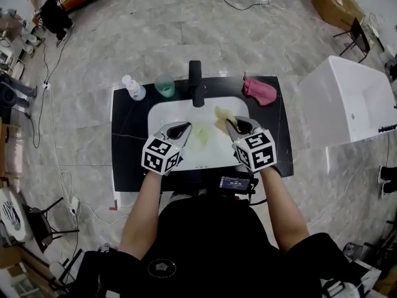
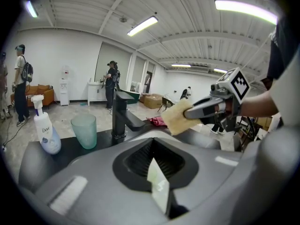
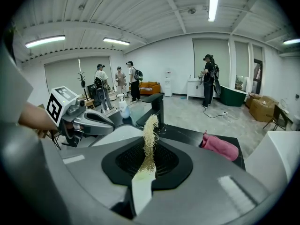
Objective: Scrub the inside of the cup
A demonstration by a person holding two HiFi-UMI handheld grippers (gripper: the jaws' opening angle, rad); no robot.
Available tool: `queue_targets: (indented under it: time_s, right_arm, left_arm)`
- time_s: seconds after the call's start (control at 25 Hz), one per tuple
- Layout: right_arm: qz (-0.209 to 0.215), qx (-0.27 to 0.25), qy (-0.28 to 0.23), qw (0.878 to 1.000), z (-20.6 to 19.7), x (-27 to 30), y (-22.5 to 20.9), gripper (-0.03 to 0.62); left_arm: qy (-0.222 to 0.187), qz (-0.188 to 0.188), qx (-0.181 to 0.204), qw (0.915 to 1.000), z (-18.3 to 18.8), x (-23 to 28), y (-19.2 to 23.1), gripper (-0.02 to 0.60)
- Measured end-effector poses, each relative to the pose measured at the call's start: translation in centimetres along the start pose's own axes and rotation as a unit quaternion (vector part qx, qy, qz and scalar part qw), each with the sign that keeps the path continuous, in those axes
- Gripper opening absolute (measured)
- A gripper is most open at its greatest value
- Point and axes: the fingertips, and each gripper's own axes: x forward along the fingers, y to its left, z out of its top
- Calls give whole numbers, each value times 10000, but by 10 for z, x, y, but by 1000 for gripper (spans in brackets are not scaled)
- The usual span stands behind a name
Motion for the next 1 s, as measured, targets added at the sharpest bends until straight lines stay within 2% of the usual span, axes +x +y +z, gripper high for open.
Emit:
queue_targets:
  time_s: [0.48,0.96,1.0]
  right_arm:
    - [358,-116,131,9992,-11,1,1,43]
    - [697,-334,326,9965,-20,9,-25,43]
    - [710,-366,356,9962,-21,14,-24,43]
  left_arm:
    - [74,138,-100,9998,-4,-3,-5,-2]
    - [352,523,-38,9980,-6,6,2,0]
    - [396,512,-35,9979,-10,8,3,19]
